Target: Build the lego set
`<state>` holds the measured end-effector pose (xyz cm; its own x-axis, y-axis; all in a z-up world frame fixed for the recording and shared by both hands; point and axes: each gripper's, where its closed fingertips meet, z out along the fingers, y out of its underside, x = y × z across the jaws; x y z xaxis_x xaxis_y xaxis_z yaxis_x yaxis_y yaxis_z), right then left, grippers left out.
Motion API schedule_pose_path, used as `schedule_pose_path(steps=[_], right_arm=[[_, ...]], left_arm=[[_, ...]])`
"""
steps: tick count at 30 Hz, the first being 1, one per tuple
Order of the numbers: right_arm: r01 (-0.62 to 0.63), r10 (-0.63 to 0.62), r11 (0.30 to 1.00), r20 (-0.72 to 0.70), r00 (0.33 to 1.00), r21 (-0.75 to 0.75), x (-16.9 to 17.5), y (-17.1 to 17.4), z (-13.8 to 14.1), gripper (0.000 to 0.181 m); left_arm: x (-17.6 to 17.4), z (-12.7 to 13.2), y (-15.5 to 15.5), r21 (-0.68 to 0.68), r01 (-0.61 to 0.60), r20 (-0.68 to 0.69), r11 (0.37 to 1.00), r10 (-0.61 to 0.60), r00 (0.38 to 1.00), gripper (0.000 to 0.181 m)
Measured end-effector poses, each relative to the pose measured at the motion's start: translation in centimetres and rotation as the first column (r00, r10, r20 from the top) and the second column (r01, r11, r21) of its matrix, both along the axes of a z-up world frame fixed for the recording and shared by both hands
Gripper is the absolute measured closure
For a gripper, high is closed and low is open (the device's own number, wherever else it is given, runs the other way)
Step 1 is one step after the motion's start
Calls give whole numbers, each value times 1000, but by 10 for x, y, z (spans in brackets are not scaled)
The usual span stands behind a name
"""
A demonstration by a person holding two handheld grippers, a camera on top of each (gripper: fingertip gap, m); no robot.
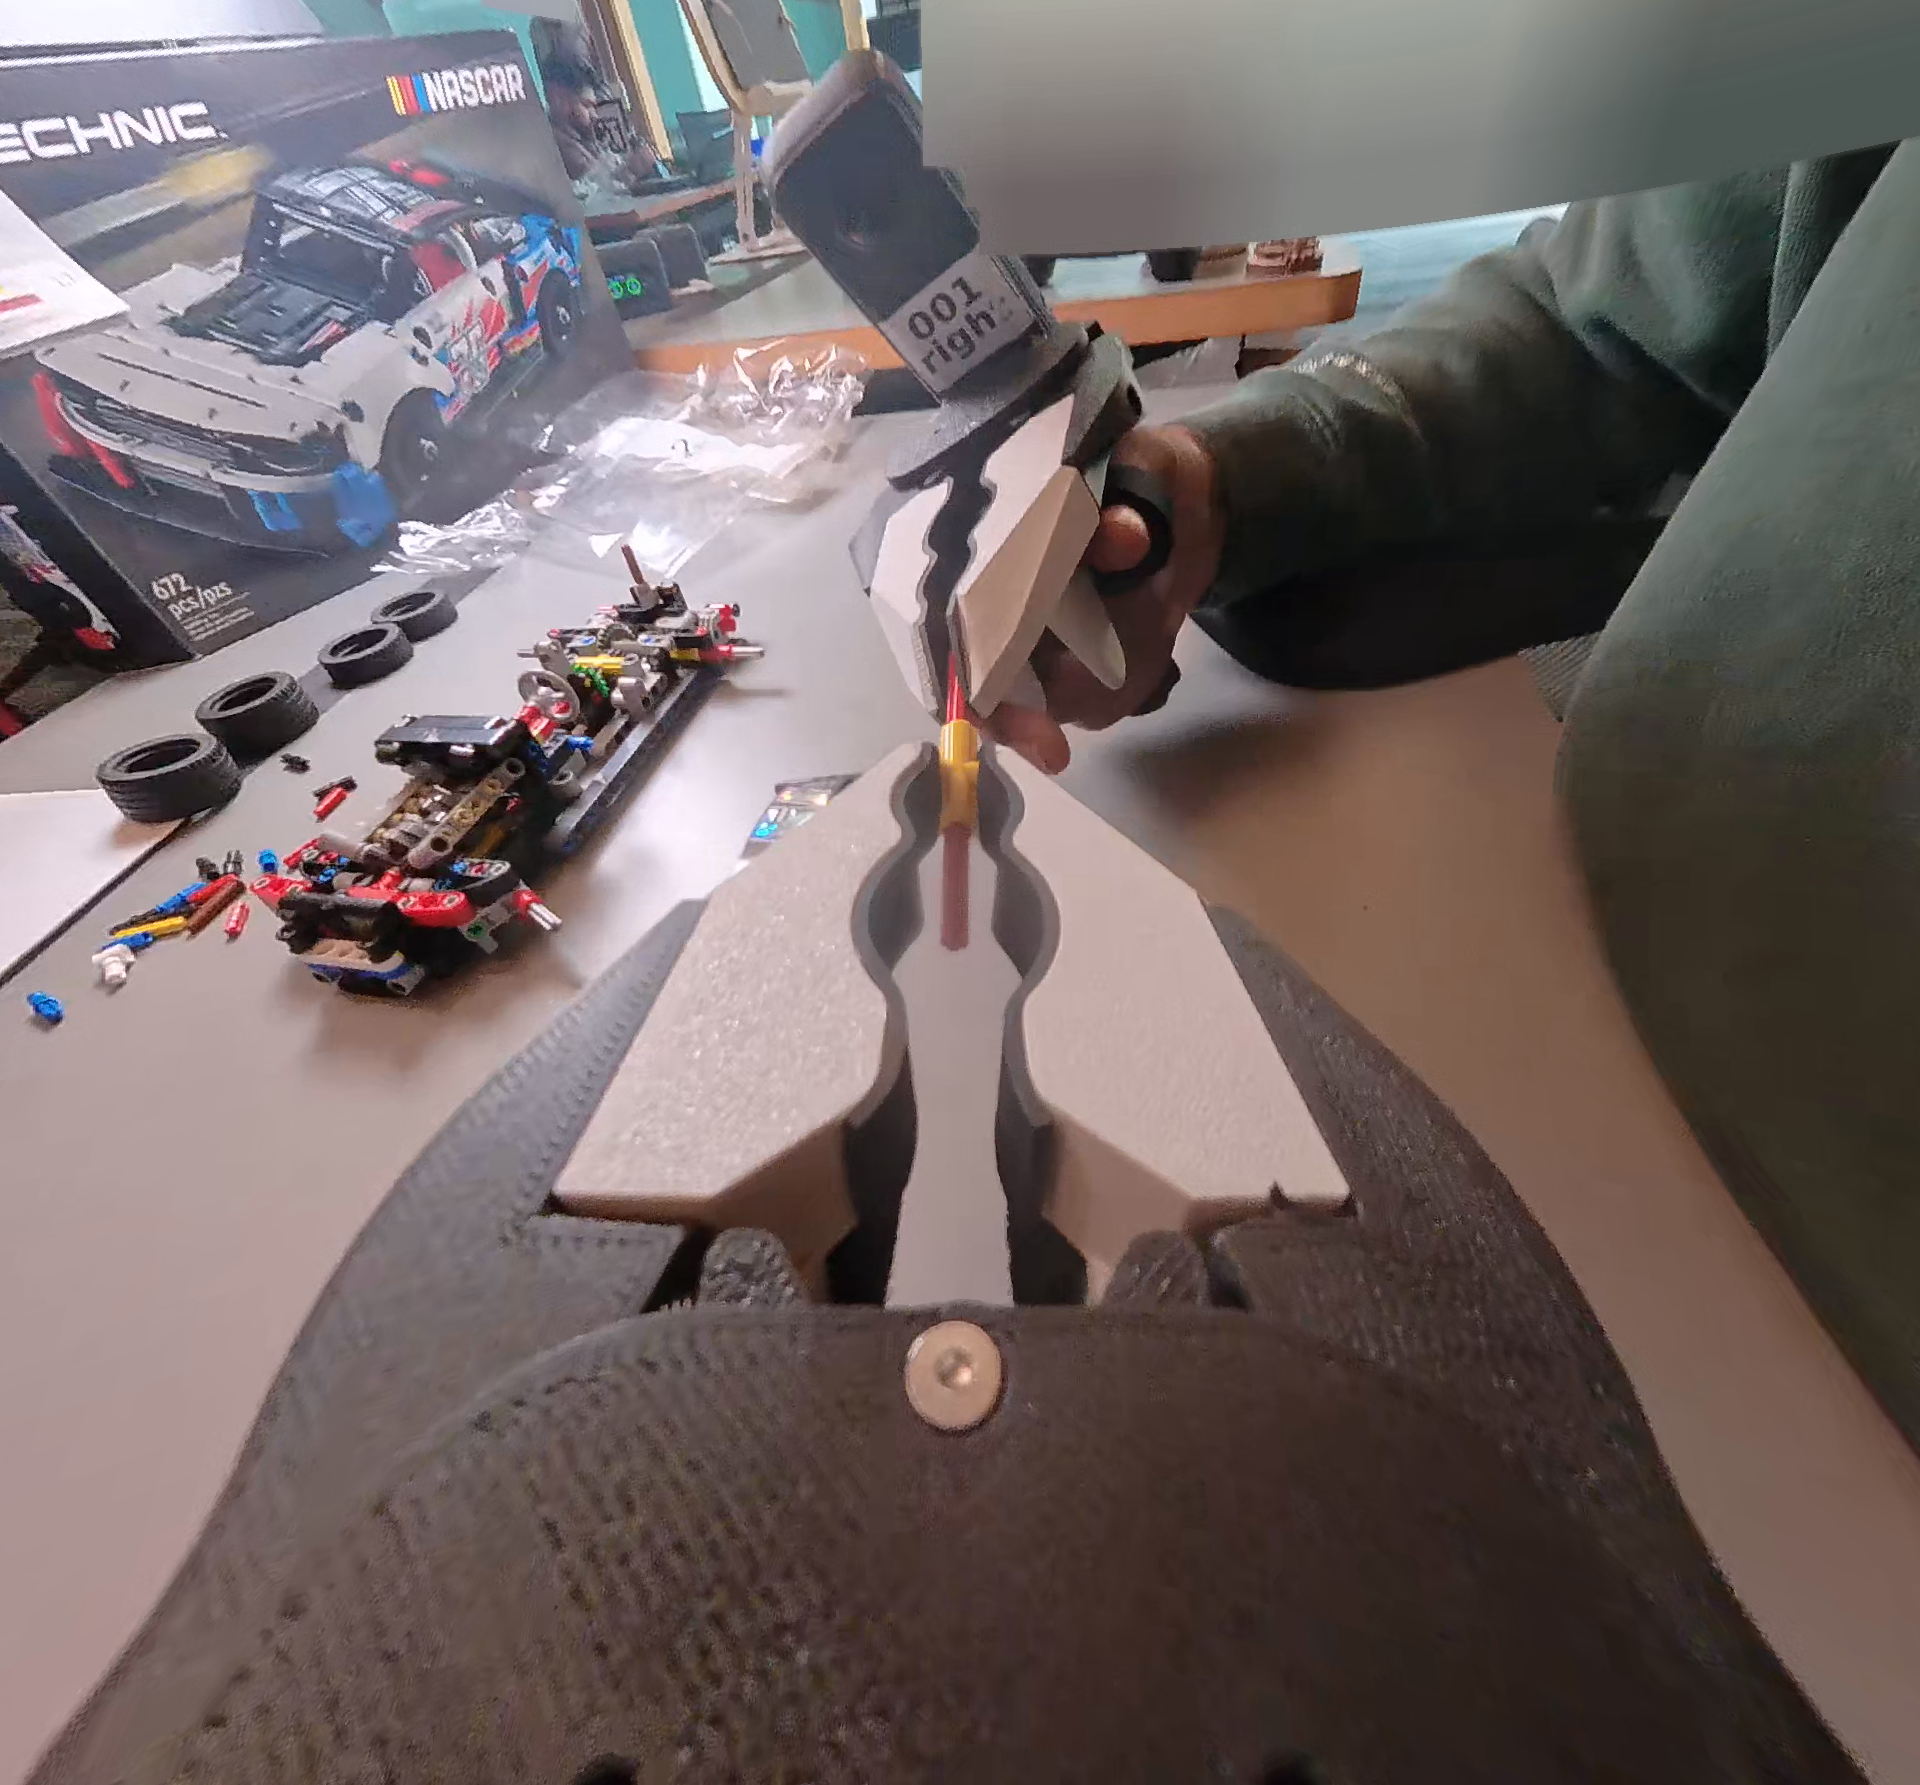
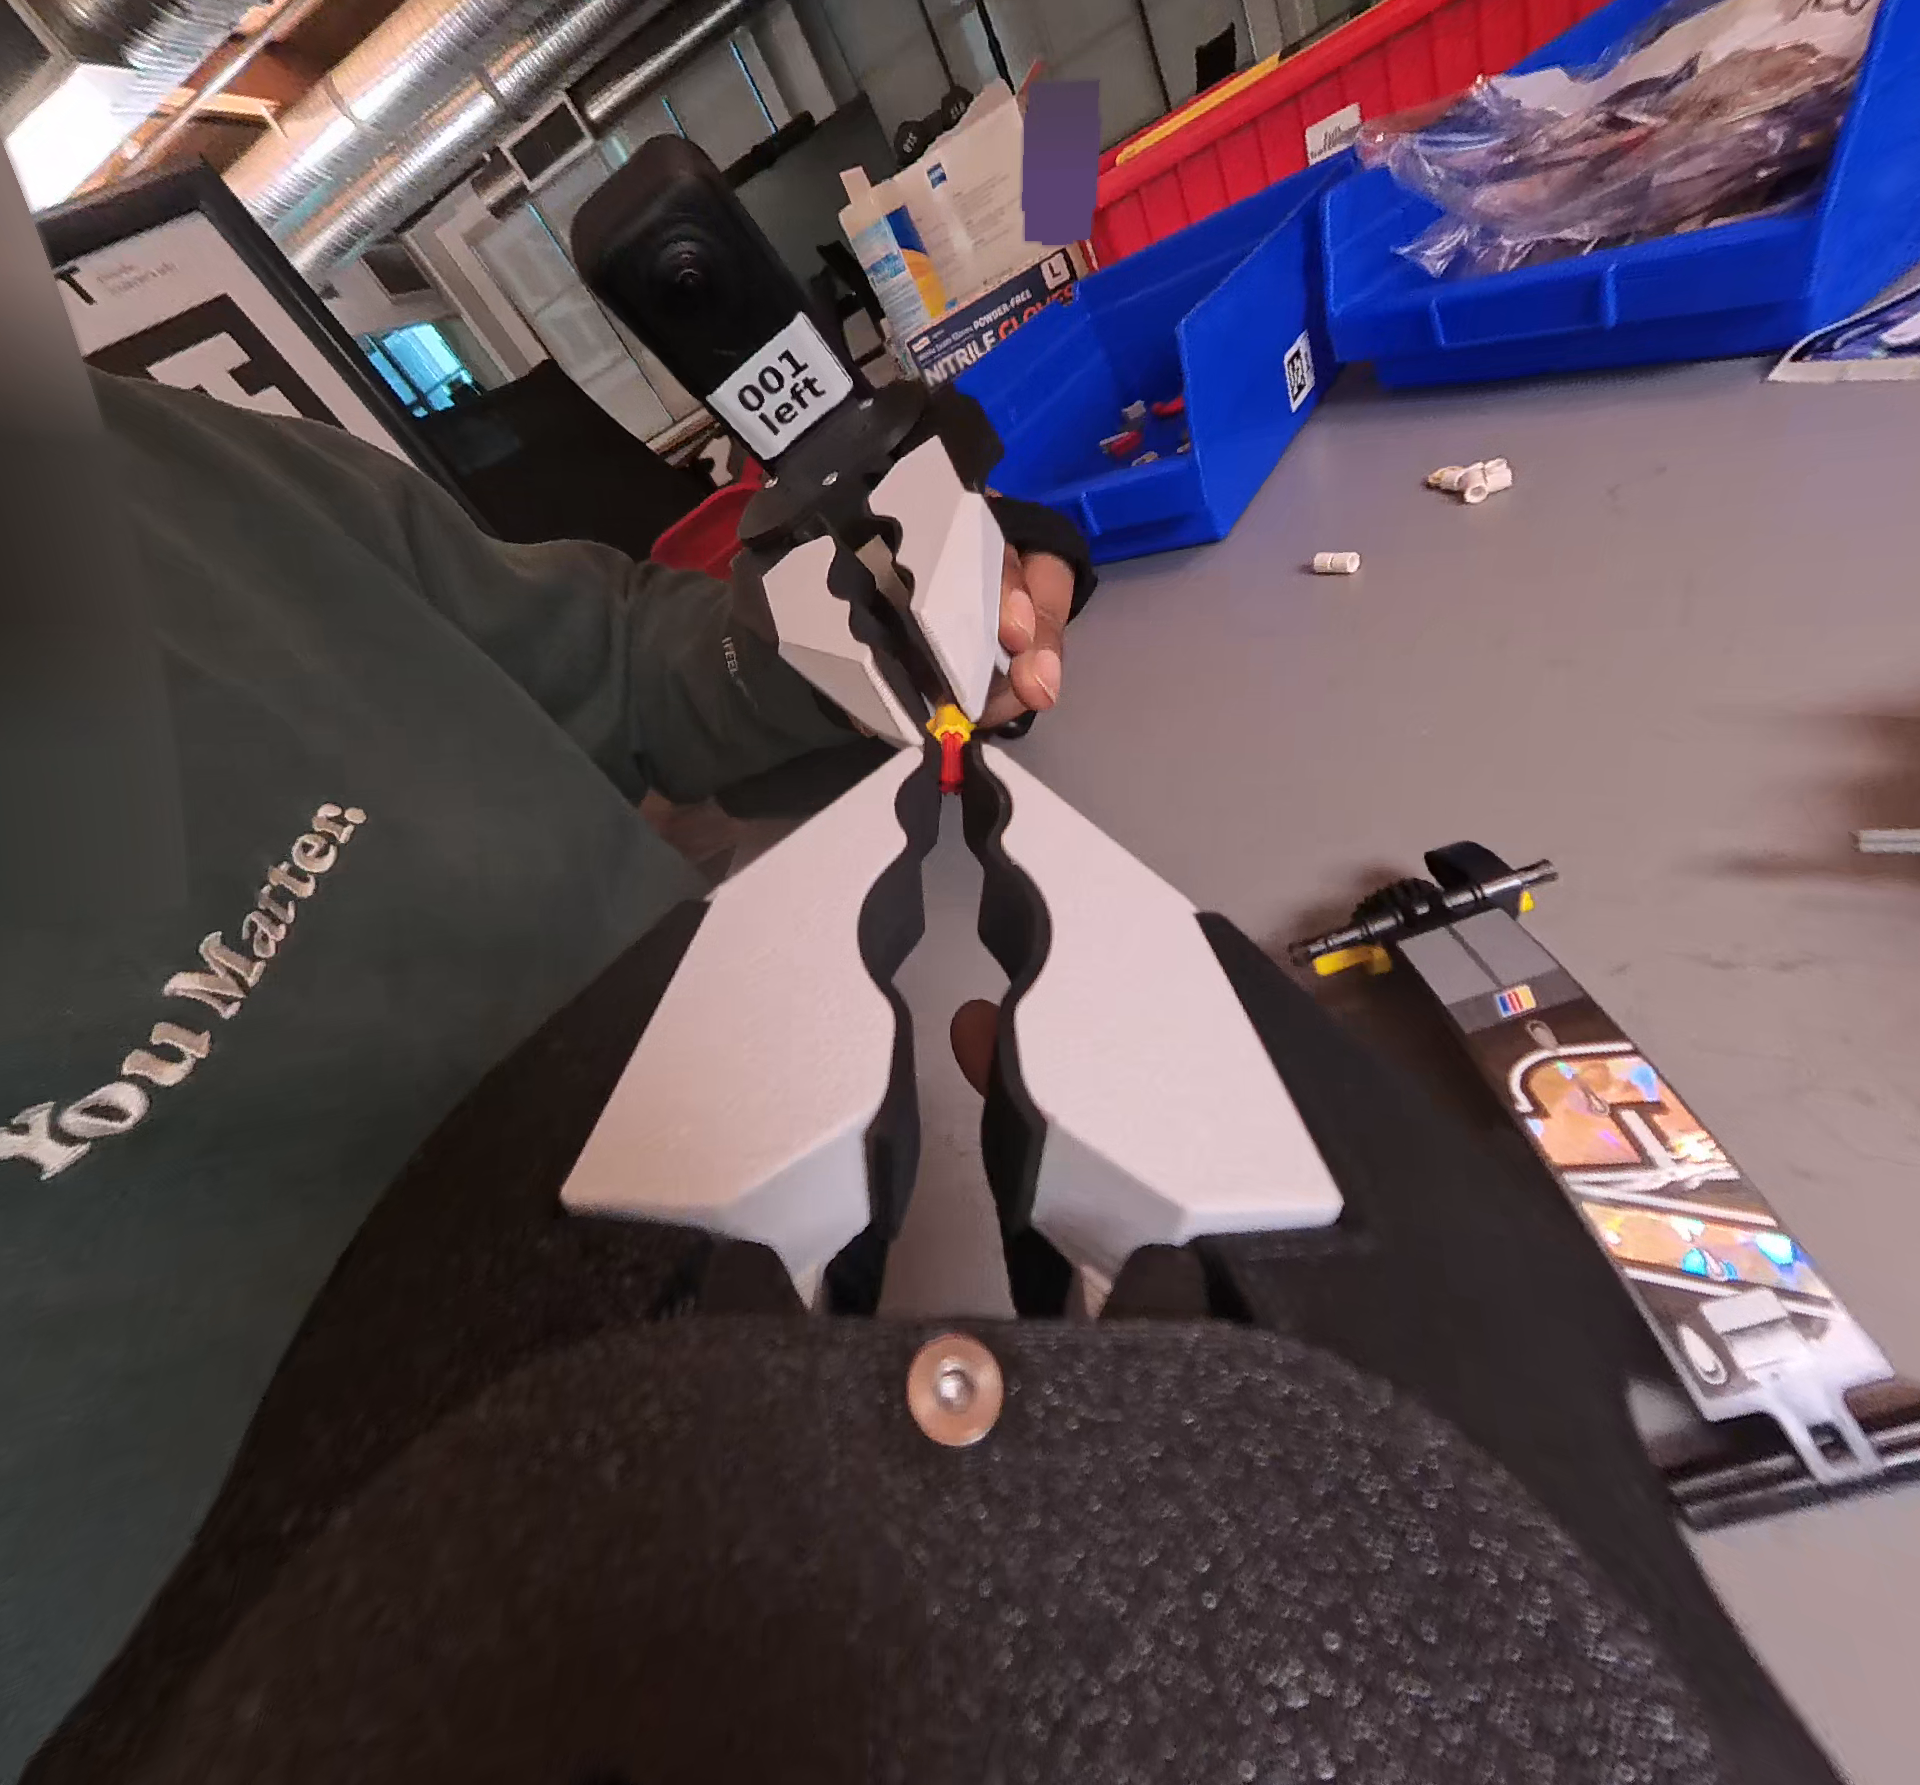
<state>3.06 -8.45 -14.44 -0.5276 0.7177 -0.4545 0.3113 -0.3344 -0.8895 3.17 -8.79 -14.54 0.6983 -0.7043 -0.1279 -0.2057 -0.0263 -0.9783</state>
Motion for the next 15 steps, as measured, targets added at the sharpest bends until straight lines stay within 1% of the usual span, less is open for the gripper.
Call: schedule_pose_path(steps=[3, 6, 8, 10, 11, 13, 15], right_arm=[[-18, 19, 999, 27, 999, -35, 2, -3, -5, 181], [-13, 12, 1000, 51, 999, 22, 0, -2, -13, 180], [-33, 29, 997, 65, 997, 64, 2, -2, -17, 180], [-38, 31, 986, 49, 998, 162, 3, -1, -21, 180], [-35, 29, 974, 32, 999, 222, 3, 0, -22, 177], [-25, 28, 931, -1, 1000, 363, 6, 5, -27, 166], [-12, 21, 870, -13, 1000, 493, 8, 9, -37, 161]], left_arm=[[2, -5, -2, -24, 19, -2, 1000, -19, 1000, 177], [2, -14, 0, -69, 24, -16, 997, -26, 1000, 177], [4, -18, 1, -67, 22, -49, 998, -26, 998, 177], [6, -20, 4, -55, 20, -95, 998, -25, 995, 176], [5, -22, 5, -56, 16, -114, 998, -23, 993, 176], [1, -28, 6, -77, 2, -147, 997, -13, 989, 176], [-6, -41, 6, -115, -12, -192, 993, -10, 981, 176]])
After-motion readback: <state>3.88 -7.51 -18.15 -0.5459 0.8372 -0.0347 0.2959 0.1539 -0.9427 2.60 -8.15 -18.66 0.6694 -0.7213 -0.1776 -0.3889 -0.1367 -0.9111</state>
